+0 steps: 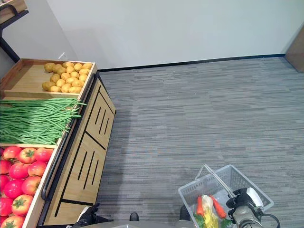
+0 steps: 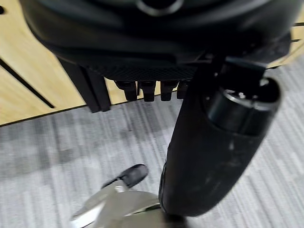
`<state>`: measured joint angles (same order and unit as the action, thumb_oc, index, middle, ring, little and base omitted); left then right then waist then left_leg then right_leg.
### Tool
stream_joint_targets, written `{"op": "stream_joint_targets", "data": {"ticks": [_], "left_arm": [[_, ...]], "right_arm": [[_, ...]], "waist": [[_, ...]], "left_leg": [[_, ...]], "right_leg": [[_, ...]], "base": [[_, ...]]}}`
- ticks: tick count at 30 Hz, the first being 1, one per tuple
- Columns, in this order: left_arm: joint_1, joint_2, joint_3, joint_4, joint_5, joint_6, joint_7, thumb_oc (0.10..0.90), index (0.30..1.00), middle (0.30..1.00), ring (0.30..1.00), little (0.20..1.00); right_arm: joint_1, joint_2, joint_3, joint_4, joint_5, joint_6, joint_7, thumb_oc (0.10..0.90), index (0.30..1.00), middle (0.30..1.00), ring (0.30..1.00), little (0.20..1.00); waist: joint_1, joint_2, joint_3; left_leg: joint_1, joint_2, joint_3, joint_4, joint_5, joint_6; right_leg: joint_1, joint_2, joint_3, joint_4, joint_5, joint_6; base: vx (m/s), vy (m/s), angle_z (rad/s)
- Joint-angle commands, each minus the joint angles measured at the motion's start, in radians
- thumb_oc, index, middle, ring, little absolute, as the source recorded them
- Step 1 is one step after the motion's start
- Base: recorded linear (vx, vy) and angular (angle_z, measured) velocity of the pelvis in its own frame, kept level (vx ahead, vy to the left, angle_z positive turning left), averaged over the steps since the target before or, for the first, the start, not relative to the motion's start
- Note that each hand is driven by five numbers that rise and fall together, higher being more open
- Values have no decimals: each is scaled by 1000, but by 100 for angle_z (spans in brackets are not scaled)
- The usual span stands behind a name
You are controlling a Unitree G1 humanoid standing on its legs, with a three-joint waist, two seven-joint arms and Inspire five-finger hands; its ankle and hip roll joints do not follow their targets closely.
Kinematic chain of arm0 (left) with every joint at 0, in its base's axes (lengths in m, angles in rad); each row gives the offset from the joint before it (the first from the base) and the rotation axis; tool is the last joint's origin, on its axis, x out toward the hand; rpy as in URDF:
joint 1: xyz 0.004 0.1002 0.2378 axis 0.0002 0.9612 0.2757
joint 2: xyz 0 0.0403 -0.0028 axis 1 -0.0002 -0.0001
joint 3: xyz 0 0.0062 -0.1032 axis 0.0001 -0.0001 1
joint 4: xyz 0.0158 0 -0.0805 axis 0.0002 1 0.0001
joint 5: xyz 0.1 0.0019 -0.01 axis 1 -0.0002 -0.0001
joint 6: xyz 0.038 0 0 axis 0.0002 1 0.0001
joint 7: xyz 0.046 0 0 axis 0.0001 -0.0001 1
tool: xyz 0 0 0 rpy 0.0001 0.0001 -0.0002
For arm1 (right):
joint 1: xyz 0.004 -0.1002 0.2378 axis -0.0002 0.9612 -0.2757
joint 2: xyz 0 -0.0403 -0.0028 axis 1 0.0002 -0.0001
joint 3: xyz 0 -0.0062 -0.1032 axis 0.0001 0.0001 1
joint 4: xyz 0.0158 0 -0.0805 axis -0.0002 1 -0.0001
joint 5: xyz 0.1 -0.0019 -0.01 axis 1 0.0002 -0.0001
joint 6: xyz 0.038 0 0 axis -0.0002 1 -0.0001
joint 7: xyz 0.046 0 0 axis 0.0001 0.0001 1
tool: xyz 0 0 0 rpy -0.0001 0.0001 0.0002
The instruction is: Get the vegetables into the basket
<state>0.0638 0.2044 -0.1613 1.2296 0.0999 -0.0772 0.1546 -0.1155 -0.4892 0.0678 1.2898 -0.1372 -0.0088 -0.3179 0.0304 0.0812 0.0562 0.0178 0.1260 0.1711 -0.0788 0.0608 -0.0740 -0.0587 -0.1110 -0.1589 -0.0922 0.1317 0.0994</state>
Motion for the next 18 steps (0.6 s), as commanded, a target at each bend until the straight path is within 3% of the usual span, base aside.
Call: {"op": "stream_joint_targets", "data": {"ticks": [1, 18], "left_arm": [[14, 24, -4, 47, 19, 10, 19, 900, 1000, 1000, 1000, 1000], [5, 17, 11, 77, 6, 18, 28, 900, 1000, 1000, 1000, 1000]], "right_arm": [[-136, -66, 6, 13, 32, -37, -74, 900, 1000, 1000, 1000, 1000], [-57, -27, 49, 78, -48, -13, -38, 900, 1000, 1000, 1000, 1000]], "waist": [[7, -81, 22], [-1, -87, 10]], "left_leg": [[-37, 20, -20, -8, 44, -34], [-20, 20, -21, -8, 36, -34]], "right_leg": [[52, -52, -17, 5, -30, 68], [65, -49, -20, 5, -35, 66]], "base": [[0, 0, 0], [3, -4, 0]]}}
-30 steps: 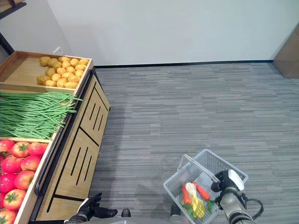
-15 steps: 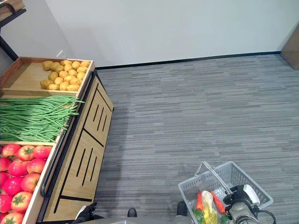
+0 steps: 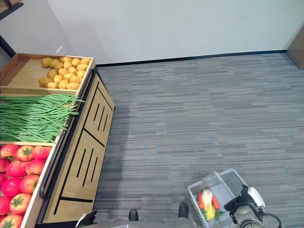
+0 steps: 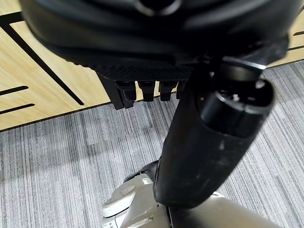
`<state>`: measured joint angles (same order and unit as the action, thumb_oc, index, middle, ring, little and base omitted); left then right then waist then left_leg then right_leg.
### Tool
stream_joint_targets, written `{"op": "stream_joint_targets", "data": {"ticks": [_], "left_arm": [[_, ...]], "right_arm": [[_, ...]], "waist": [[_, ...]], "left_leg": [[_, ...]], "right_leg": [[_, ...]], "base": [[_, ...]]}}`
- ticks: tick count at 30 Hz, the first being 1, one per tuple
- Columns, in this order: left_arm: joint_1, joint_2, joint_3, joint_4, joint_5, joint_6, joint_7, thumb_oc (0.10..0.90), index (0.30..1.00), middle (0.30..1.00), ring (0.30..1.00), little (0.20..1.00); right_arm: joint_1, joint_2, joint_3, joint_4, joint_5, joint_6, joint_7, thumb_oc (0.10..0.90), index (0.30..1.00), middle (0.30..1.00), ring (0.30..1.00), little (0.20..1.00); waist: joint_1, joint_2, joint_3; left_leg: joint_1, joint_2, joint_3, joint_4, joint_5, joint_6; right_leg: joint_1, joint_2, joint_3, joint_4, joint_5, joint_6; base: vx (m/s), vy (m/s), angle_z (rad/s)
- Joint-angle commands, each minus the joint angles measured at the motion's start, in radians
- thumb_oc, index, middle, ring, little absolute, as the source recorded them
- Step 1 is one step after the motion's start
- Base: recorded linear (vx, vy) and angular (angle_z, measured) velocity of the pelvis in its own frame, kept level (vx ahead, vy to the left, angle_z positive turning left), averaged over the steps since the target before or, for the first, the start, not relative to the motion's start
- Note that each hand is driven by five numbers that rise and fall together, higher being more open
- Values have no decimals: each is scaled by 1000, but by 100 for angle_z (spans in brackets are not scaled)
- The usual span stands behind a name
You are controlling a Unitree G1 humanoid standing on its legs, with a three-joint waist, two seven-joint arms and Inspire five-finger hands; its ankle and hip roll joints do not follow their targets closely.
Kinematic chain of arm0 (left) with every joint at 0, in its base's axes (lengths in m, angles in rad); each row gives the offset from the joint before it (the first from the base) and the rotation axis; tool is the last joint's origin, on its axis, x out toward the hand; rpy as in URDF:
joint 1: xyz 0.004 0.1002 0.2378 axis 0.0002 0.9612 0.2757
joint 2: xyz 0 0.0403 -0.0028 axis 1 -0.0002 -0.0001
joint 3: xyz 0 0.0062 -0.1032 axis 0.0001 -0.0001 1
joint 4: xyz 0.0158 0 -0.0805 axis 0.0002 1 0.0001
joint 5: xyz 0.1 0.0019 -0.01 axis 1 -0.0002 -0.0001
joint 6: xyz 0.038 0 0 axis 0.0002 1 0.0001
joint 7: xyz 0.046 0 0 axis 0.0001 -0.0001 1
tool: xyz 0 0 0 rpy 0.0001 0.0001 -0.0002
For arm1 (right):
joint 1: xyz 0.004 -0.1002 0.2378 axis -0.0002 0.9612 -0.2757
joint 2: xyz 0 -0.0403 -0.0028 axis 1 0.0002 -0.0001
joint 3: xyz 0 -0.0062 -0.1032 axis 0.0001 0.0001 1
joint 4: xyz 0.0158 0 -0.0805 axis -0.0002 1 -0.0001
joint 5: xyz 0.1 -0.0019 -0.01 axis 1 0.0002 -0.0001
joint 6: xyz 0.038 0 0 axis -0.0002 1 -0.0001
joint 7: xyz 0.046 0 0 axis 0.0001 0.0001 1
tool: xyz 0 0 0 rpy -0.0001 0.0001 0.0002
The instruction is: Get the vegetables into the basket
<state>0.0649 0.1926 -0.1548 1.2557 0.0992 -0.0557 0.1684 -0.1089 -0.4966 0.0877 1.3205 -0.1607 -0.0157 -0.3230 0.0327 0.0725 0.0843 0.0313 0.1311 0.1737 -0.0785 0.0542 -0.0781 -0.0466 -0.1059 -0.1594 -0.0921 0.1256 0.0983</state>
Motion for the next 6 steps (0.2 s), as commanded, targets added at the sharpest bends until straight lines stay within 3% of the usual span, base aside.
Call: {"op": "stream_joint_targets", "data": {"ticks": [1, 6], "left_arm": [[2, 28, 12, 58, 5, -1, 12, 900, 1000, 1000, 1000, 1000], [2, 27, 26, 74, 1, 1, 8, 900, 1000, 1000, 1000, 1000]], "right_arm": [[-41, -5, 36, 52, -39, -2, -21, 900, 1000, 1000, 1000, 1000], [4, 38, 63, 59, -64, -3, 12, 900, 1000, 1000, 1000, 1000]], "waist": [[-6, -83, -22], [-8, -94, -31]], "left_leg": [[-30, 13, -24, -9, 39, -28], [-22, 8, -27, -9, 32, -26]], "right_leg": [[56, -55, -20, 5, -29, 68], [64, -60, -23, 5, -27, 70]], "base": [[0, 0, 0], [0, 0, 0]]}}
